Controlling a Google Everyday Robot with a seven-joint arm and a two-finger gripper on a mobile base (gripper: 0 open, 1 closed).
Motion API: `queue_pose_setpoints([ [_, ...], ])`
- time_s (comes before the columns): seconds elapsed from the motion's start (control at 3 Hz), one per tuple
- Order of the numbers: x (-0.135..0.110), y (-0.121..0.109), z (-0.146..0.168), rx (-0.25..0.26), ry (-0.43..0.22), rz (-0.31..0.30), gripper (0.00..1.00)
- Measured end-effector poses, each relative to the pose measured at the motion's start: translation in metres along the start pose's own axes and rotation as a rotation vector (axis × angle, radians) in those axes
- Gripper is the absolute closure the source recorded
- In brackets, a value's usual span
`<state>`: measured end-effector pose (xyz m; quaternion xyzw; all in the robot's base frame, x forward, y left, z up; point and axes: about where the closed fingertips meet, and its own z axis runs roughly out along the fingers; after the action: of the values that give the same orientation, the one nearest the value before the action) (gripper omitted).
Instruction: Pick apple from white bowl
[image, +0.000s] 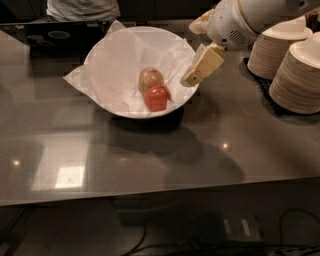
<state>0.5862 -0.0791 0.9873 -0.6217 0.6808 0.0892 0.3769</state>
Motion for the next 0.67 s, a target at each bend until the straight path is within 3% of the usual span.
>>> queue_pose_setpoints([
  [0.67, -0.015, 0.004, 0.025, -0.064, -0.026, -0.012, 0.20],
])
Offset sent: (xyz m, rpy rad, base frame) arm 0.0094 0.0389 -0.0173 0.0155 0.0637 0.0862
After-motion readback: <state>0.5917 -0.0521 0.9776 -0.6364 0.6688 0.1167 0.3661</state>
